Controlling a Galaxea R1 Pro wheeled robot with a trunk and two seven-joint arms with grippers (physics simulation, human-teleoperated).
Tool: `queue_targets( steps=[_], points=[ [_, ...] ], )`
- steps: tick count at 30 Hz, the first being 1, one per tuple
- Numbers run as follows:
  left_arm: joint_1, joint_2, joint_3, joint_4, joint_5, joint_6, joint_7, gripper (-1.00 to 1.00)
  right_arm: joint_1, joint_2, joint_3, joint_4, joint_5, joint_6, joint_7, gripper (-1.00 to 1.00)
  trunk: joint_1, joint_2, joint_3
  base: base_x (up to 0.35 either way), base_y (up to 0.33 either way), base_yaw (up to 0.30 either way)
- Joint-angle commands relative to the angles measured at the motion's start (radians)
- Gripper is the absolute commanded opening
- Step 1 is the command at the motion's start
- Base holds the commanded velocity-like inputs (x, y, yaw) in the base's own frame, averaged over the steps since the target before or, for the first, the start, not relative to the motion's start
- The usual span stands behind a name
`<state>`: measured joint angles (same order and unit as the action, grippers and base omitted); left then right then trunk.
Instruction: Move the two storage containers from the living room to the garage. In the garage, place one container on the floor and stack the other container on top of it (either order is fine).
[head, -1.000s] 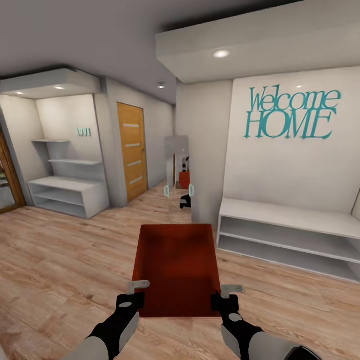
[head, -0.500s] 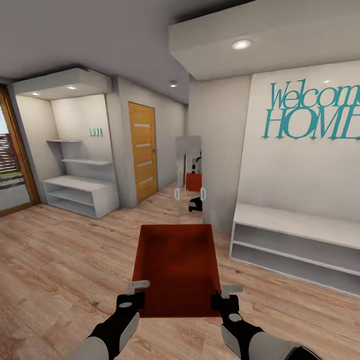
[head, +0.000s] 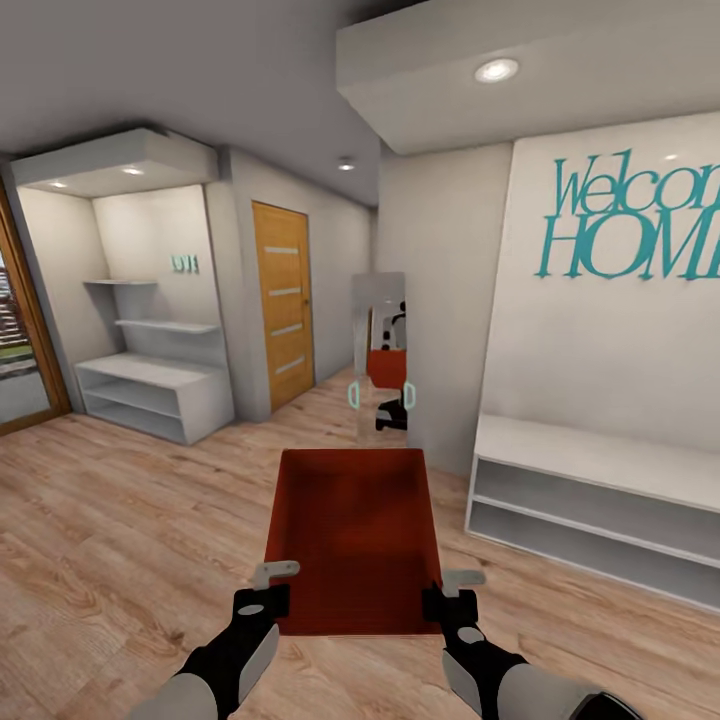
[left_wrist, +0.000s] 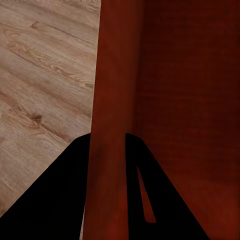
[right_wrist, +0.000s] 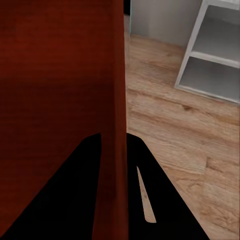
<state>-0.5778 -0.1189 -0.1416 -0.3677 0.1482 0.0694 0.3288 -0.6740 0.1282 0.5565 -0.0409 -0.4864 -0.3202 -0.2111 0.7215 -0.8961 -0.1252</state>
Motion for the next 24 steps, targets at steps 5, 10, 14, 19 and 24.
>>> queue_targets(
  steps=[5, 10, 14, 19, 24],
  points=[
    [-0.001, 0.038, 0.008, 0.000, 0.021, 0.006, 0.010, -1.00, -0.001, -0.011, -0.030, -0.004, 0.009, -0.005, 0.001, -1.00, 0.001, -0.001, -0.001, 0.323, 0.000, 0.111],
    [-0.001, 0.038, 0.008, 0.000, 0.021, 0.006, 0.010, -1.00, -0.001, -0.010, -0.030, -0.004, 0.009, -0.005, 0.001, -1.00, 0.001, -0.001, -0.001, 0.323, 0.000, 0.251],
    [-0.002, 0.038, 0.008, 0.000, 0.021, 0.006, 0.010, -1.00, -0.001, -0.010, -0.030, -0.004, 0.009, -0.005, 0.001, -1.00, 0.001, -0.001, -0.001, 0.323, 0.000, 0.273],
    [-0.002, 0.038, 0.008, 0.000, 0.021, 0.006, 0.010, -1.00, -0.001, -0.010, -0.030, -0.004, 0.009, -0.005, 0.001, -1.00, 0.001, -0.001, -0.001, 0.323, 0.000, 0.276],
    [-0.001, 0.038, 0.008, 0.000, 0.021, 0.006, 0.010, -1.00, -0.001, -0.010, -0.030, -0.004, 0.009, -0.005, 0.001, -1.00, 0.001, -0.001, -0.001, 0.323, 0.000, 0.276]
  ],
)
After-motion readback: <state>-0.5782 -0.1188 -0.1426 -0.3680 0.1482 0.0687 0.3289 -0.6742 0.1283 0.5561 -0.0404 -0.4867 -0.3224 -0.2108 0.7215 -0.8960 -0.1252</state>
